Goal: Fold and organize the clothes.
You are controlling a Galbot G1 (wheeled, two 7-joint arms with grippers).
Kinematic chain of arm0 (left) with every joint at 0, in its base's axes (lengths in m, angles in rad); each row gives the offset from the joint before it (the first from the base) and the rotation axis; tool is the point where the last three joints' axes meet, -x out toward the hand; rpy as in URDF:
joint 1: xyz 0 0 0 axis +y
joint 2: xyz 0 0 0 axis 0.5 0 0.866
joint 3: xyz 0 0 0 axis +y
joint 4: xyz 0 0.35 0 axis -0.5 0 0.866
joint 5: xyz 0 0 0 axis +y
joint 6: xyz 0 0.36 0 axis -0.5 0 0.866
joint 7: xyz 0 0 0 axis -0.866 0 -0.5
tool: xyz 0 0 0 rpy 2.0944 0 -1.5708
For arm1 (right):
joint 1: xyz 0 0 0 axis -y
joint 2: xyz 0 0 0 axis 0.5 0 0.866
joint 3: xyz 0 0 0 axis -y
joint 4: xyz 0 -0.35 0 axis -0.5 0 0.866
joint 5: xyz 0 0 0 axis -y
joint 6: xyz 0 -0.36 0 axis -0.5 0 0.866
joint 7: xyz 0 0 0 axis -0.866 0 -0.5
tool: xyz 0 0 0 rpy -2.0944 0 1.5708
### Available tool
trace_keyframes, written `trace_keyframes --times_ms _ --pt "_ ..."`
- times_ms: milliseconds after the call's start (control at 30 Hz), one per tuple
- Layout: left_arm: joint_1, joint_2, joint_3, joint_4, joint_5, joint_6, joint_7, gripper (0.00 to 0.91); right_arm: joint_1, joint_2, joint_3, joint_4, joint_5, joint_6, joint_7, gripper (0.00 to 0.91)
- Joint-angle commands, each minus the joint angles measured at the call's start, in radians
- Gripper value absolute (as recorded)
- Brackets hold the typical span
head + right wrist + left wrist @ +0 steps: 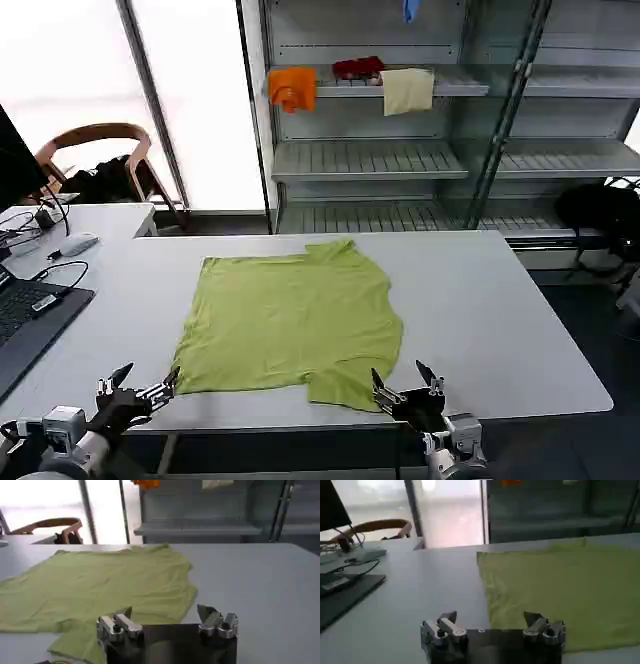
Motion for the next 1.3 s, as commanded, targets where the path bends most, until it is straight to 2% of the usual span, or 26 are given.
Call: trace_keyframes --times_ms 33,200,300,333,400,433,467,533,700,767,800,833,867,900,933,1300 --pt "0.026 -0.011 0.026 0.01 0.045 0.001 -0.008 0.907 0.003 0.003 -0.034 -0.016 -0.031 -0.001 0.0 0.907" --pt "0.02 -0.015 0.043 0.022 0.057 0.001 -0.008 0.907 0.011 0.001 -0.061 -0.031 -0.038 -0.001 0.012 0.867" --pt "0.02 -0.017 0.05 0.024 0.063 0.0 -0.008 0.907 0.008 -0.005 -0.071 -0.036 -0.044 -0.001 0.015 0.786" --pt "0.017 -0.019 0.052 0.026 0.067 0.0 -0.008 0.907 0.005 -0.008 -0.074 -0.039 -0.047 -0.001 0.017 0.675" --pt "0.014 -0.022 0.054 0.028 0.07 0.0 -0.008 0.907 0.005 -0.009 -0.075 -0.043 -0.05 -0.001 0.015 0.584" --pt "0.012 -0.023 0.056 0.03 0.071 0.0 -0.008 0.907 0.006 -0.01 -0.075 -0.047 -0.054 -0.001 0.013 0.494" --pt "0.01 -0.024 0.057 0.032 0.071 0.0 -0.009 0.907 0.007 -0.01 -0.074 -0.05 -0.056 -0.001 0.011 0.443" --pt "0.008 -0.026 0.057 0.035 0.072 0.0 -0.009 0.836 0.01 -0.012 -0.074 -0.055 -0.056 -0.002 0.007 0.252" --pt "0.009 -0.031 0.06 0.04 0.084 0.0 -0.008 0.816 0.009 -0.026 -0.088 -0.073 -0.059 -0.002 0.008 0.191" --pt "0.01 -0.033 0.063 0.043 0.088 0.0 -0.007 0.736 0.007 -0.033 -0.094 -0.08 -0.059 -0.002 0.007 0.071" --pt "0.011 -0.034 0.064 0.043 0.089 -0.001 -0.007 0.635 0.007 -0.034 -0.096 -0.083 -0.058 -0.001 0.009 0.03" --pt "0.011 -0.036 0.065 0.044 0.089 -0.001 -0.007 0.413 0.007 -0.034 -0.097 -0.086 -0.057 -0.002 0.009 0.0" --pt "0.011 -0.038 0.067 0.042 0.09 -0.001 -0.007 0.292 0.006 -0.033 -0.097 -0.087 -0.058 -0.001 0.009 0.0" --pt "0.011 -0.039 0.067 0.042 0.09 0.0 -0.007 0.081 0.006 -0.031 -0.097 -0.086 -0.058 -0.001 0.008 0.0" --pt "0.01 -0.04 0.068 0.04 0.091 -0.001 -0.006 0.0 0.005 -0.03 -0.098 -0.084 -0.058 -0.001 0.009 0.0" --pt "0.006 -0.042 0.082 0.034 0.098 -0.003 0.015 0.0 0.005 -0.017 -0.091 -0.053 -0.055 0.0 0.004 0.0"
